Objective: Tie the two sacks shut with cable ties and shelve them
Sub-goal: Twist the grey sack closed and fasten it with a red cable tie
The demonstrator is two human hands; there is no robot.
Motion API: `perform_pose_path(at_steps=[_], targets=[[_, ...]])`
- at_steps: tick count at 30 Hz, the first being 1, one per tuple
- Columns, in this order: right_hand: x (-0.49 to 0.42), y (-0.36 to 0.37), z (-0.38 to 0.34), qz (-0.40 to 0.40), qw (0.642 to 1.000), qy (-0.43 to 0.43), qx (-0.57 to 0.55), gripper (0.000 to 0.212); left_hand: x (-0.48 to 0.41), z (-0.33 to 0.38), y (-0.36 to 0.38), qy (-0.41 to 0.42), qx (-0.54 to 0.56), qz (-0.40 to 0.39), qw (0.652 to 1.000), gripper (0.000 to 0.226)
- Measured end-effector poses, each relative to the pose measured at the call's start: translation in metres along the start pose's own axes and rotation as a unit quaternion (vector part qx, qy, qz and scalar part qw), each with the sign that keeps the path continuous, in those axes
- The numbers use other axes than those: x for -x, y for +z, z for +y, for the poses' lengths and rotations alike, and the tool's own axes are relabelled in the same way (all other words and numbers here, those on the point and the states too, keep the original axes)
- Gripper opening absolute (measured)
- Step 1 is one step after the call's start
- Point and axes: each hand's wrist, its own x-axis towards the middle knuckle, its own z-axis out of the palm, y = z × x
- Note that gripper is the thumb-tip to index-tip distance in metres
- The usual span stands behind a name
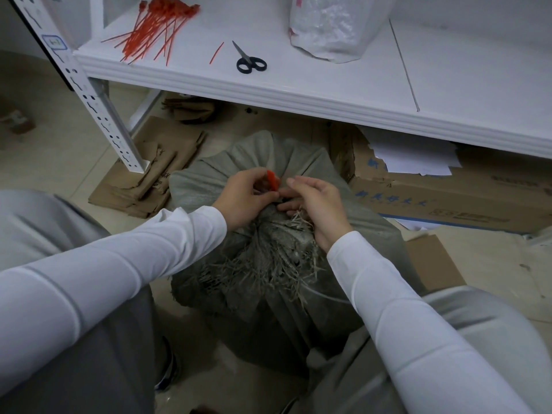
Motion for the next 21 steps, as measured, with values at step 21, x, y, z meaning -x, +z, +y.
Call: perform_pose_path(at_steps=[21], targets=[[0.0, 0.0, -0.002, 0.021, 0.997, -0.078, 0.014, 0.005, 0.006, 0.012, -0.012, 0.071, -0.056, 0.04, 0.995, 0.014]])
